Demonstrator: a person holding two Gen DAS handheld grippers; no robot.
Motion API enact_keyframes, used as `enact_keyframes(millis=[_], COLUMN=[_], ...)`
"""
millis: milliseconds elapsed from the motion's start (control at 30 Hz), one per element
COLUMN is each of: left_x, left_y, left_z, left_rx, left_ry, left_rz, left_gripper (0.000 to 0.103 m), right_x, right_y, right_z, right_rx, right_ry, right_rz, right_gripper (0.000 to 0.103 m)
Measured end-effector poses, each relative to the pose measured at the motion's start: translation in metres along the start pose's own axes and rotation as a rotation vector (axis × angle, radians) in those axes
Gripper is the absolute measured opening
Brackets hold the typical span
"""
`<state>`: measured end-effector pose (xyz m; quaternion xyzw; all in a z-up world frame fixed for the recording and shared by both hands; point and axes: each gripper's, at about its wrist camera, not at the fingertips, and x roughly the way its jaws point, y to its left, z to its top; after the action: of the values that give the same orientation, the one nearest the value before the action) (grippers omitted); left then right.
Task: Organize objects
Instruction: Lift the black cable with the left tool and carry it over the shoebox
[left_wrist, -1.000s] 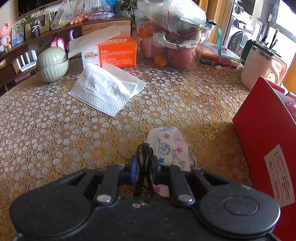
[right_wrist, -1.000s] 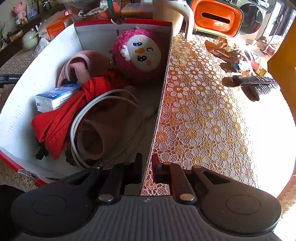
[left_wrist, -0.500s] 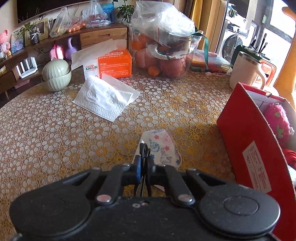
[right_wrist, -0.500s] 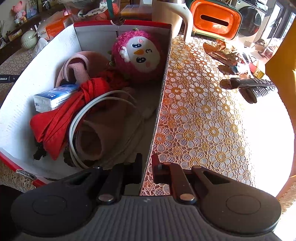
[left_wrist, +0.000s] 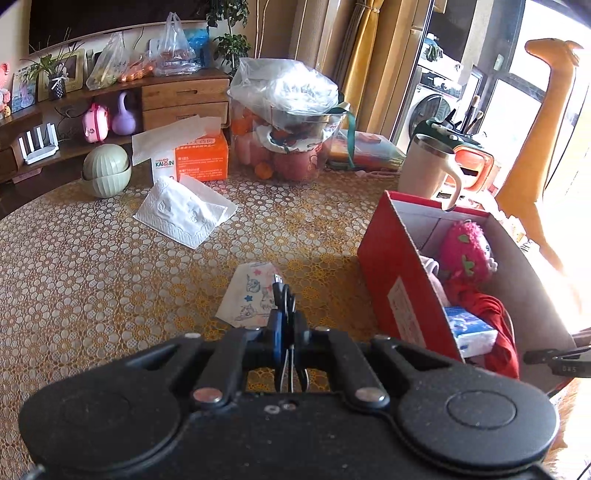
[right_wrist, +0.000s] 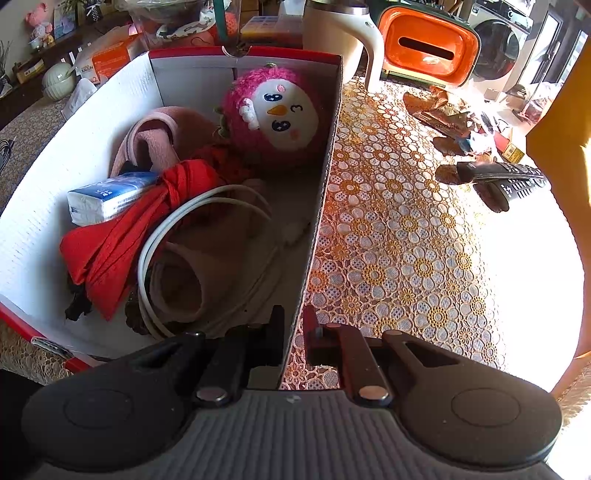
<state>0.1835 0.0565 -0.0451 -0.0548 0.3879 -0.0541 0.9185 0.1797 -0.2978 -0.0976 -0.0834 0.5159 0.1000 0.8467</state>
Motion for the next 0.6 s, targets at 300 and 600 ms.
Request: enact_keyframes(millis=[300, 600], left_x=[-0.053, -0.075], left_y=[-0.033, -0.076], left_z=[0.008, 0.033], left_rx=[0.049, 0.07], left_ry=[-0.043, -0.075], left_rz=[-0.056, -0.14], left_gripper=[0.003, 0.003], right_x=[0.004, -0.003], right_y=[0.002, 0.0], right_z=[0.002, -0.001], right_rx=[-0.024, -0.021], right_ry=[0.001, -0.021], right_rz=[-0.007, 0.013], right_gripper=[0.01, 0.01])
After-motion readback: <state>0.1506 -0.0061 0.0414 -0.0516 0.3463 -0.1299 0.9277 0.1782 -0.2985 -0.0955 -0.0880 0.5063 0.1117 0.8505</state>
